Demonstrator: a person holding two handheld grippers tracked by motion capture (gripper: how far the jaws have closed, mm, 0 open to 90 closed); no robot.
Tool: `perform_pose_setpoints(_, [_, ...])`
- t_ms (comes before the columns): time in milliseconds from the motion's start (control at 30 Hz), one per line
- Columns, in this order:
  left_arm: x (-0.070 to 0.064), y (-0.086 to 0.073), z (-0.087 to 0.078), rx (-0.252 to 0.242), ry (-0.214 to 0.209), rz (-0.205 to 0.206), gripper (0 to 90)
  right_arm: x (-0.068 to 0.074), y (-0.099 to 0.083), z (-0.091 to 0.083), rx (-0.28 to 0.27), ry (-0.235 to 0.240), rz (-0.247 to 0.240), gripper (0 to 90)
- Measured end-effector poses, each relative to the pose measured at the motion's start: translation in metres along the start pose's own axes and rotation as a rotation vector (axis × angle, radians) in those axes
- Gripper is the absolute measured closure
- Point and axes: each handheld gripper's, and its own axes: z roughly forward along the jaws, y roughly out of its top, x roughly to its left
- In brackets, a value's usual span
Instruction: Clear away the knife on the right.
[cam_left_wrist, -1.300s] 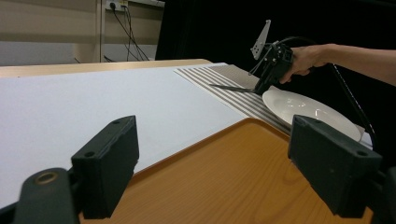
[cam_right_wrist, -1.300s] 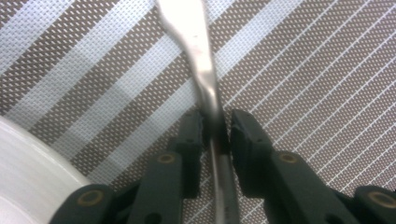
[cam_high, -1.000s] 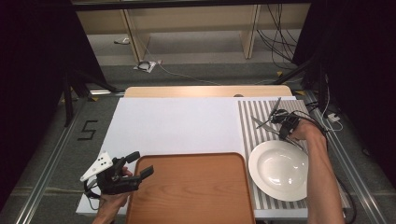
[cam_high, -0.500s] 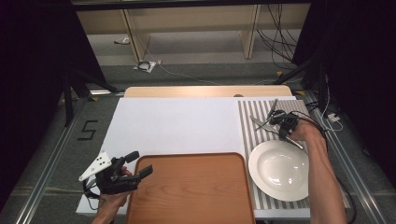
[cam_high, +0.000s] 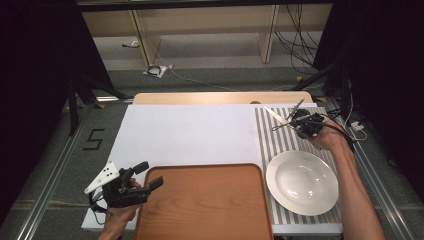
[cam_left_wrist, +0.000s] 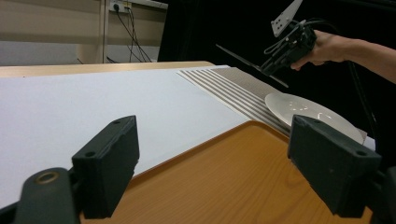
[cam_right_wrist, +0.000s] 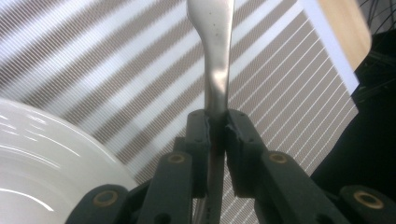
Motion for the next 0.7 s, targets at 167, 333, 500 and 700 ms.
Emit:
perform_pose_setpoints(167, [0.000,0.000,0.000,-0.001,0.001,-0.003,16.7,0.010,0.003,-0.018,-0.080,-0.005,0.037,80.7])
perform_pose_setpoints(333, [0.000,0.000,0.000,-0.004,0.003,-0.002,16.7,0.025,0.006,-0.039,-0.174,0.007,0.069,80.6])
perform_pose_setpoints(500, [0.000,0.000,-0.001,-0.004,0.005,0.000,16.6,0.046,0.006,-0.059,-0.269,0.033,0.070,80.6])
perform_pose_setpoints(700, [0.000,0.000,-0.001,-0.001,0.006,0.003,16.6,0.069,0.006,-0.078,-0.340,0.039,0.048,80.6])
